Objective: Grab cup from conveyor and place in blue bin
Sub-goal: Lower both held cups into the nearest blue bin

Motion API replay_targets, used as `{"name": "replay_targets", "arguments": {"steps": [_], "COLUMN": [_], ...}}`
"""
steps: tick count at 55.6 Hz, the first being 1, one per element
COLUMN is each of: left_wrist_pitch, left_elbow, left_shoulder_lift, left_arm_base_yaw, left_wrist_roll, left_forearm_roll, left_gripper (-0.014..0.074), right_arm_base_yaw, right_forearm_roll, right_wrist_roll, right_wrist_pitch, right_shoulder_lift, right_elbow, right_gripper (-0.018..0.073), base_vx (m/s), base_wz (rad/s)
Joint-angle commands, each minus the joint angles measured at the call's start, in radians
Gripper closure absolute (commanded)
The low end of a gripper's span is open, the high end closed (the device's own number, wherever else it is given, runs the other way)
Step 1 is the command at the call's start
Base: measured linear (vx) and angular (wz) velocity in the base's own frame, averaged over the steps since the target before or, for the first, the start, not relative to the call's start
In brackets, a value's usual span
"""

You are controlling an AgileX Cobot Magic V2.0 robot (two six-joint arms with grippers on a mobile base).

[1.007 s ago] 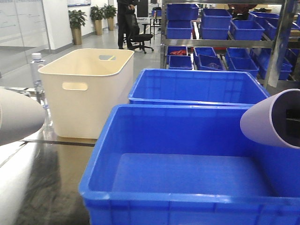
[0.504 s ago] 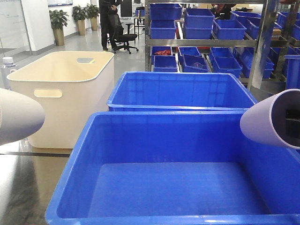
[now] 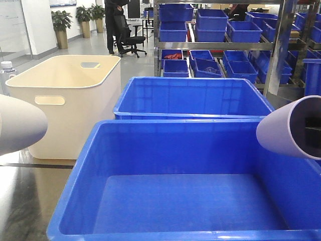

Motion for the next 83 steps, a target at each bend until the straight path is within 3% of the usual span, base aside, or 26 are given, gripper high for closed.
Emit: {"name": "replay_targets", "arguments": {"steps": [1, 49, 61, 64, 70, 78, 83], "left_wrist_pitch": [-0.091, -0.125, -0.153, -0.15, -0.165, -0.192, -0.198], "left_elbow": [-0.027, -0.027, -0.028, -0.034, -0.051, -0.108, -0.147], "left_shoulder_lift": [-0.003, 0.025, 0.092, 0.121, 0.182, 0.295, 0.366], "left_arm_base_yaw": [-0.006, -0.006, -0.007, -0.014, -0.059, -0.147, -0.19], "left_wrist_roll": [-0.004, -0.005, 0.007, 0.049, 0.225, 0.495, 0.586], "left_forearm_roll": [-0.015, -0.026, -0.117, -0.159, -0.247, -0.433, -0.541], "left_gripper": [0.0603, 0.0603, 0.0603, 0.0603, 0.0603, 0.0603, 0.0603], "right_arm_base_yaw": [0.0, 0.0, 0.0, 0.0, 0.0, 0.0, 0.0], "right_forearm_roll": [-0.001, -0.001, 0.003, 0.006, 0.006, 0.038, 0.079], "right_wrist_roll": [-0.004, -0.004, -0.004, -0.004, -0.005, -0.004, -0.004], "right_wrist_pitch": [-0.09, -0.09, -0.096, -0.097, -0.099, -0.104, -0.106], "right_shoulder_lift": [-0.016, -0.016, -0.015, -0.014, -0.004, 0.024, 0.048], "right_elbow": [-0.03, -0.03, -0.03, -0.03, -0.028, -0.028, -0.028], "right_gripper": [0.0568, 0.0568, 0.0568, 0.0568, 0.0568, 0.0568, 0.0566], "base_vx": [0.0, 0.0, 0.0, 0.0, 0.0, 0.0, 0.0], "base_wz": [0.0, 0.0, 0.0, 0.0, 0.0, 0.0, 0.0]}}
